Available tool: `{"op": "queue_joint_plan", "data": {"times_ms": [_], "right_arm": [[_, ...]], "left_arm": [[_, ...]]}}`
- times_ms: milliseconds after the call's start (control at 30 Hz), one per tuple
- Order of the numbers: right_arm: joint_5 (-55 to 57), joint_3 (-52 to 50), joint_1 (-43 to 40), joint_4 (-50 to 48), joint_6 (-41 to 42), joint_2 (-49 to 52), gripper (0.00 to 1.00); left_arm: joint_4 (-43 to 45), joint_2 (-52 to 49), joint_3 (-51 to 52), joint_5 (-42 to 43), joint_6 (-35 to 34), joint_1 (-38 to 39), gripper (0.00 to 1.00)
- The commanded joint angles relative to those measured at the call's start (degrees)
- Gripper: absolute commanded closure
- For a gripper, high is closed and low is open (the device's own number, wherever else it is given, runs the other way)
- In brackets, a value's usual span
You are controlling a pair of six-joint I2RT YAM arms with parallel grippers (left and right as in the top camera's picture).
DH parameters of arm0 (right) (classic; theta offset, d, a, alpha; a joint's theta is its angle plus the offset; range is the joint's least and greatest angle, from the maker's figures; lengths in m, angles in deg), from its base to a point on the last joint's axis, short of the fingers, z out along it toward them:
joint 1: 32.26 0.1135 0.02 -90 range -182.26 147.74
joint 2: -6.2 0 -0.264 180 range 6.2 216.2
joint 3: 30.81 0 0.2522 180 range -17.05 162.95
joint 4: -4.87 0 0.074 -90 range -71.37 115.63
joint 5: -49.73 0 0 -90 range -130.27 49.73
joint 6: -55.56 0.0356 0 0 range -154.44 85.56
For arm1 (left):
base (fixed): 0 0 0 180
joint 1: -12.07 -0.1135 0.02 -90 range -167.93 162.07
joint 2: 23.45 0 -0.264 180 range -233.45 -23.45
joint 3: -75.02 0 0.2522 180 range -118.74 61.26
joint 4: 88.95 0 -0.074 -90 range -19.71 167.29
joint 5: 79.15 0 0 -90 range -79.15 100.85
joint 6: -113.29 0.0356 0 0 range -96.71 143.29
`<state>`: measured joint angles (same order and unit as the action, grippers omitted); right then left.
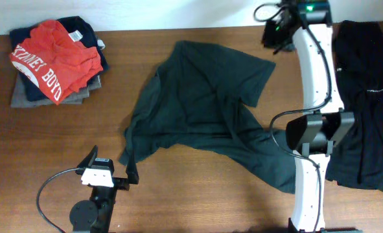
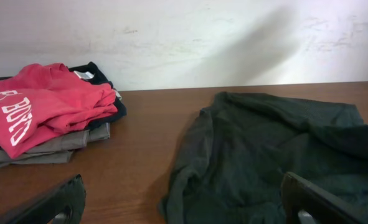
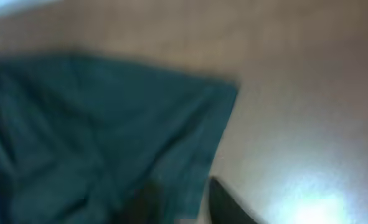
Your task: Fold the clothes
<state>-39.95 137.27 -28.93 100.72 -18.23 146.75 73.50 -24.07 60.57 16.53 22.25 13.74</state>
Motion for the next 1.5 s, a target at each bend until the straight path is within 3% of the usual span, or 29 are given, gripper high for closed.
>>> {"op": "queue_joint_plan", "data": {"times_ms": [0,100,200,667,933,1200,1300,1400,1433,1467], "right_arm": [[-2.12,-5.66,2.36,3.02,3.43,0.42,0.85],[-2.25,-11.61,2.99,1.62,7.19,0.42,0.85],[-5.95,-21.09,2.97,-2.91,10.16,0.42,0.96],[-5.51,-39.3,2.69,-15.74,12.83,0.46,0.96],[-0.46,-40.06,-2.16,-23.02,12.59,0.52,0.96],[1.62,-40.06,-5.05,-37.68,12.61,2.25,0.96],[4.9,-40.06,-6.16,-44.76,12.61,4.15,0.9],[4.9,-39.63,-7.65,-45.53,12.63,4.02,0.85],[4.44,-37.07,-8.72,-43.21,12.63,3.89,0.75],[4.46,-35.26,-9.11,-41.4,12.61,3.8,0.71]], "left_arm": [[-0.17,0.26,0.17,0.59,0.7,-0.35,0.01],[-0.17,0.26,0.17,0.57,0.7,-0.35,0.01],[-0.17,0.26,0.17,0.59,0.7,-0.35,0.01],[-0.2,0.26,0.17,0.57,0.7,-0.35,0.01],[-0.2,0.26,0.17,0.57,0.7,-0.35,0.01],[-0.2,0.26,0.17,0.59,0.7,-0.35,0.01],[-0.2,0.26,0.17,0.59,0.7,-0.35,0.01],[-0.17,0.26,0.17,0.57,0.7,-0.35,0.01],[-0.2,0.26,0.17,0.57,0.7,-0.35,0.01],[-0.2,0.26,0.17,0.59,0.7,-0.35,0.01]]}}
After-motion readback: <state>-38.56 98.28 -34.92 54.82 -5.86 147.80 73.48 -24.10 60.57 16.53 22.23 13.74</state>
